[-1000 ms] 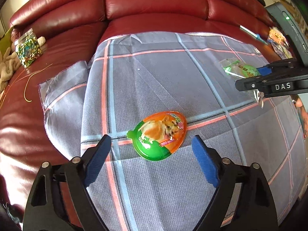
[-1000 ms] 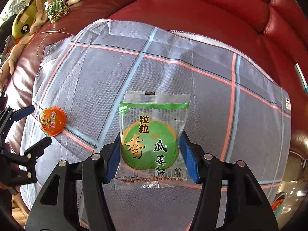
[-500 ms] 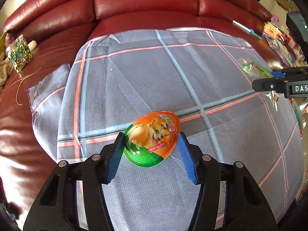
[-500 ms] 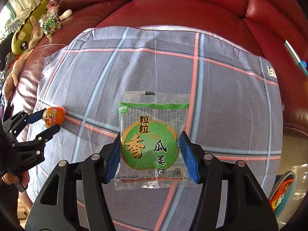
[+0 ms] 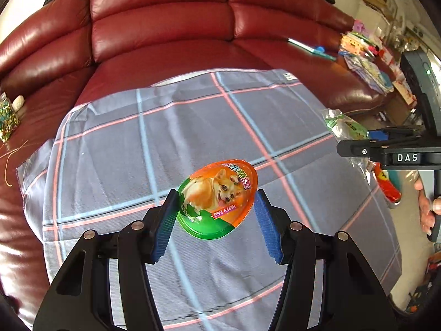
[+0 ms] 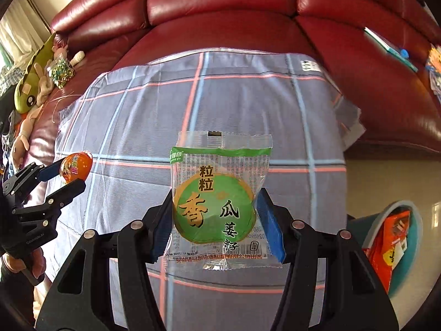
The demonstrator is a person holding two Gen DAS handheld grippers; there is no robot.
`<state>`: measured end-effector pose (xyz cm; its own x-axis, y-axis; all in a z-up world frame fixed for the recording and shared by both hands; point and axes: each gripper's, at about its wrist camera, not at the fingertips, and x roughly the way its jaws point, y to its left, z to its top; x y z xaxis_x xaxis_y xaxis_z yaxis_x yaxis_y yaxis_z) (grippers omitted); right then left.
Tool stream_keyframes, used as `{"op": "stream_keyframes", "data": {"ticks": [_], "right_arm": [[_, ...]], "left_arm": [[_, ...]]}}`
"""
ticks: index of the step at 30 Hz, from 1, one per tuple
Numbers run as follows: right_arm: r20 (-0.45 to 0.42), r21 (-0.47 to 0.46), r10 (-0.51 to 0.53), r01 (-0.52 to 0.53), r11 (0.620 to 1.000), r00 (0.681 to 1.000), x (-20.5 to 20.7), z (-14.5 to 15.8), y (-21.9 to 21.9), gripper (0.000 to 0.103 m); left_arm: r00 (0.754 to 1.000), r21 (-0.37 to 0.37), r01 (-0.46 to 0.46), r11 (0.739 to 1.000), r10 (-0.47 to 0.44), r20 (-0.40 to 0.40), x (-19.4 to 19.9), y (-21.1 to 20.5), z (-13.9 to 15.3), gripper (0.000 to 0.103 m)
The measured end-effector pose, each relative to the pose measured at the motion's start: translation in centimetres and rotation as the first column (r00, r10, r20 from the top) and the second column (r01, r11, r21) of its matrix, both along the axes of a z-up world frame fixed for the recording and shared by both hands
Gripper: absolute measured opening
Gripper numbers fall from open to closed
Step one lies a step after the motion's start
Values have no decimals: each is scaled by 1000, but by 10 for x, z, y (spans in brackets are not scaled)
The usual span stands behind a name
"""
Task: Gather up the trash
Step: 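Carry the toy egg and green cake packet over the teal bin and release both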
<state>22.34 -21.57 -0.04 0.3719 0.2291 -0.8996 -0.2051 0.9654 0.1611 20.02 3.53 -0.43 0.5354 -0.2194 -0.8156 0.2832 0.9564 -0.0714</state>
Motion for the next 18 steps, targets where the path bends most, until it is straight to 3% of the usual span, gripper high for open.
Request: {"op": "stream_keyframes", "data": {"ticks": [10,18], "right_arm": [[39,17,-214,213,977,976,-45,22,-146,55],[58,18,-370,370,929,927,-90,31,-254,55]], "left_arm": [[980,-47,199,979,-198,25,-12,-132,18,57],[925,-61,378,924,-379,5,-23,-251,9,57]]}}
